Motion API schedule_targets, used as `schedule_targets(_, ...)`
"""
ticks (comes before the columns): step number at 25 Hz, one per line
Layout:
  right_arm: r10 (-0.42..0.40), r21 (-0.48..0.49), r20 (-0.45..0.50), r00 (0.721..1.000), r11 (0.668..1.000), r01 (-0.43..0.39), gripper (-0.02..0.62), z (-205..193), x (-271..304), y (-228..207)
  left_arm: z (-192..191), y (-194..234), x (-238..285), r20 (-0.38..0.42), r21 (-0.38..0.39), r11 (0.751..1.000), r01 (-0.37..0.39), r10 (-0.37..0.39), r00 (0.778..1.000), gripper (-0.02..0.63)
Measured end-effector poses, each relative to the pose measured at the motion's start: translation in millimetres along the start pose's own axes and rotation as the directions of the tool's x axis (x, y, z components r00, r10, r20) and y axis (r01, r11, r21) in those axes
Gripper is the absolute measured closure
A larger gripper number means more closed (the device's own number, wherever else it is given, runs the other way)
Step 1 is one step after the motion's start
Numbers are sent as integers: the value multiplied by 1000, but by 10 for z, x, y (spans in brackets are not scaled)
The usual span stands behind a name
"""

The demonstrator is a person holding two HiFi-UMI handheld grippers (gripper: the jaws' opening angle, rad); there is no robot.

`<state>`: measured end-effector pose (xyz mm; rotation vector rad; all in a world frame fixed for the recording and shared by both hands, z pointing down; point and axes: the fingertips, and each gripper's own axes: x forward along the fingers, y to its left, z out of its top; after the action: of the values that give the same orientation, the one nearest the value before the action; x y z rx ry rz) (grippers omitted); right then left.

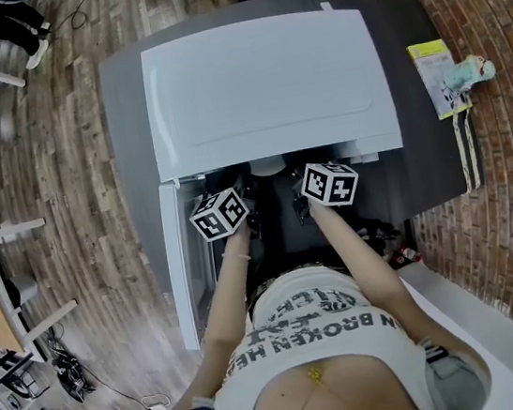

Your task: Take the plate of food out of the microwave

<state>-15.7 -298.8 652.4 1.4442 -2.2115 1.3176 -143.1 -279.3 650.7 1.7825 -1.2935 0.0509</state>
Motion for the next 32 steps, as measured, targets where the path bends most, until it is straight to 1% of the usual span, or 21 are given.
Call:
schedule_targets(6, 9, -8, -4, 1000, 1000, -9, 511, -24, -65, 21, -40, -29, -68, 7, -2, 1000, -7, 7, 1000, 522)
schedule_targets(11, 17, -19, -6, 1000, 1000, -17, 511, -51, -118, 27, -73, -64, -124, 11, 30, 999, -18, 17, 1000, 522)
schedule_targets(15, 23, -9, -10, 1000, 1000, -23, 509, -83, -166, 22, -92, -109, -179, 12, 47, 998, -29, 28, 1000, 522)
schedule_targets(32, 59, -31, -30, 998, 998, -60, 509, -178, -501, -18, -344, -347, -408, 45, 35, 998, -61, 59, 997, 522)
